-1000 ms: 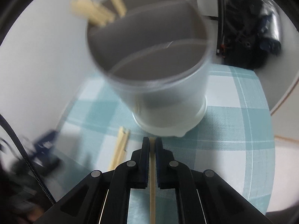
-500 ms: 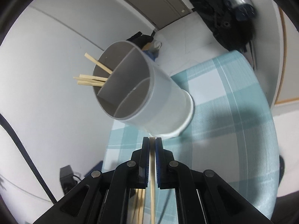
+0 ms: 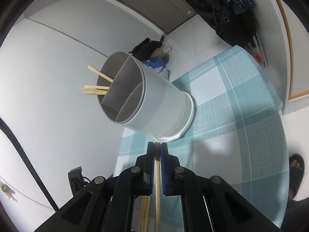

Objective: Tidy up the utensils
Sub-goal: 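Lift the right tool's chopstick while the left tool closes on chopsticks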

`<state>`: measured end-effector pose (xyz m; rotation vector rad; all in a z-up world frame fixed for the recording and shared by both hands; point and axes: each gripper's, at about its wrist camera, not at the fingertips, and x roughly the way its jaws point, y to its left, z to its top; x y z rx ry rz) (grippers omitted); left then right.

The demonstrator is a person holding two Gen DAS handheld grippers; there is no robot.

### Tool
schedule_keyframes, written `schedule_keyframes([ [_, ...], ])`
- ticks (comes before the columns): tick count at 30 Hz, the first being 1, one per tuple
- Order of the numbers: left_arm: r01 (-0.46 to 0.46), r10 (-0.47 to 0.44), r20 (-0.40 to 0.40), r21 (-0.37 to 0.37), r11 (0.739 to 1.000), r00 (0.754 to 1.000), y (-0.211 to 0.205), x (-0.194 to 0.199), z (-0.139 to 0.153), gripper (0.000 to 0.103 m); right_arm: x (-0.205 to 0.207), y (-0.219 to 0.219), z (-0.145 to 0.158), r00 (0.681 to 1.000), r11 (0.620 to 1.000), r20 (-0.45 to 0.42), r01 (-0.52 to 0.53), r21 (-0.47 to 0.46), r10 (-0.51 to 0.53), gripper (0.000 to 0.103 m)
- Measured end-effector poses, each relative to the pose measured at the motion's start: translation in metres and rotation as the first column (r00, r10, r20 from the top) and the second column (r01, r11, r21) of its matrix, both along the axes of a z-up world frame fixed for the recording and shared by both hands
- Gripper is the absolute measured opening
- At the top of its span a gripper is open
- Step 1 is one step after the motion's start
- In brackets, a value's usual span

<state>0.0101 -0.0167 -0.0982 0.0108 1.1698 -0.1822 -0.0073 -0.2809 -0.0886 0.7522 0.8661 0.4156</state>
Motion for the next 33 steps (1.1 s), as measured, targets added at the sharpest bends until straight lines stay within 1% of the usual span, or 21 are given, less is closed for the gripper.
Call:
schedule_keyframes([
  [3, 0.008, -0.009, -0.011, -0.014, 1.0, 1.0, -0.005, 0.003, 0.001, 0.089, 0.002, 0.0, 0.002, 1.0, 1.0, 0.014, -0.007, -0.012, 0.007, 0.005],
  [5, 0.02, -0.02, -0.02, 0.009, 1.0, 1.0, -0.009, 0.006, -0.002, 0.089, 0.003, 0.0, 0.003, 1.0, 1.0, 0.019, -0.015, -0.008, 0.015, 0.005],
  [6, 0.017, -0.017, -0.017, 0.0, 1.0, 1.0, -0.008, 0.008, -0.001, 0.089, 0.003, 0.001, 0.004, 1.0, 1.0, 0.022, -0.019, -0.007, 0.019, 0.005],
  [9, -0.016, 0.016, -0.04, -0.007, 1.0, 0.999, -0.006, 0.018, -0.002, 0.089, 0.004, 0.001, 0.005, 0.999, 1.0, 0.029, -0.028, -0.003, 0.028, 0.005],
  [12, -0.023, 0.023, -0.044, 0.003, 1.0, 0.999, -0.006, 0.026, -0.003, 0.089, 0.004, 0.0, 0.006, 0.999, 1.0, 0.033, -0.029, -0.005, 0.029, 0.005],
  [14, -0.033, 0.035, -0.056, 0.039, 0.999, 0.998, -0.004, 0.033, -0.005, 0.089, 0.005, -0.002, 0.005, 0.999, 1.0, 0.03, -0.028, 0.002, 0.027, 0.005],
  [20, -0.027, 0.03, -0.046, 0.056, 0.998, 0.998, 0.004, 0.034, -0.006, 0.089, 0.004, -0.006, 0.005, 1.0, 1.0, 0.024, -0.019, 0.01, 0.018, 0.005],
  [25, -0.048, 0.051, -0.039, 0.083, 0.995, 0.998, 0.014, 0.036, -0.008, 0.088, 0.006, -0.005, 0.004, 0.999, 1.0, 0.022, -0.024, 0.01, 0.023, 0.005],
  [28, -0.023, 0.026, -0.028, 0.105, 0.994, 0.999, 0.013, 0.04, -0.009, 0.088, 0.007, -0.002, 0.006, 0.999, 1.0, 0.027, -0.031, 0.002, 0.031, 0.005],
  [30, -0.033, 0.037, -0.033, 0.105, 0.994, 0.999, 0.015, 0.042, -0.009, 0.088, 0.007, -0.001, 0.006, 0.999, 0.999, 0.029, -0.033, -0.005, 0.033, 0.005],
  [33, -0.017, 0.019, -0.025, 0.075, 0.997, 1.0, 0.011, 0.044, -0.004, 0.087, 0.008, -0.001, 0.004, 0.999, 1.0, 0.025, -0.031, -0.004, 0.031, 0.005],
])
